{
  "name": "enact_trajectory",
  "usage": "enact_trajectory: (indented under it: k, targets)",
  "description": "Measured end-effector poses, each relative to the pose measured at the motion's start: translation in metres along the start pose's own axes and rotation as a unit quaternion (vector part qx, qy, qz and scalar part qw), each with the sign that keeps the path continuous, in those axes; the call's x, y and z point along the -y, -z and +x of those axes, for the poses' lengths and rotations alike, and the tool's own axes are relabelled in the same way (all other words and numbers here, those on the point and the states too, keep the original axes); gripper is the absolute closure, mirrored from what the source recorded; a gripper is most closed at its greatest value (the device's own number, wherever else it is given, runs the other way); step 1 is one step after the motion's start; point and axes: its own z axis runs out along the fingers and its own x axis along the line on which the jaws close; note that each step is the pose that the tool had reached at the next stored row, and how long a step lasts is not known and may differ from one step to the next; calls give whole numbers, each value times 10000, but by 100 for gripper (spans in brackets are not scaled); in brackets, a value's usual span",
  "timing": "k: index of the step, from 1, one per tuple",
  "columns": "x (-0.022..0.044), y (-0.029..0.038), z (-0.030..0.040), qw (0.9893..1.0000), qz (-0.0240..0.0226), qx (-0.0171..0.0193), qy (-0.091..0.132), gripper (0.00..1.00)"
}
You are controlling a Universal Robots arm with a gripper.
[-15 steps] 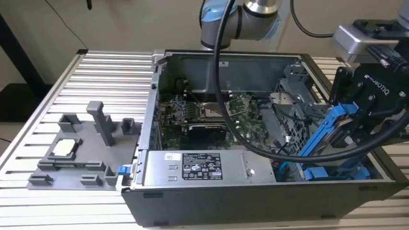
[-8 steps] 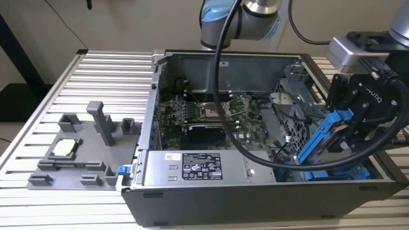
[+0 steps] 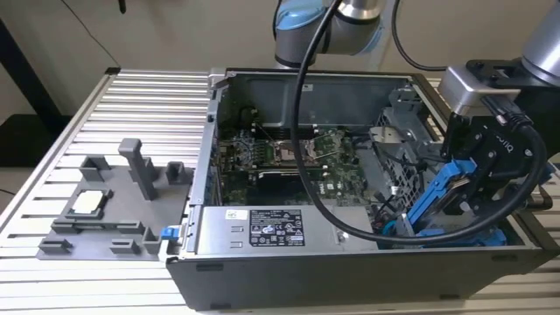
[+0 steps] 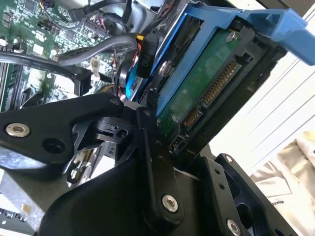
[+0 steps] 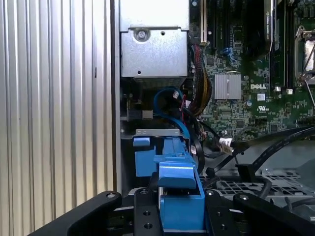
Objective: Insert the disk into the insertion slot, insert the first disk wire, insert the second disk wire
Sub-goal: 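Insert the disk into the insertion slot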
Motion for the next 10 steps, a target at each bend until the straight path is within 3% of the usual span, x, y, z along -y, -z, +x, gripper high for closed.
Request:
enact_trajectory:
  k: [7,10]
  targets:
    - [1,-1,0,10000,1,0,1,67]
    - [1,-2,0,10000,0,0,1,59]
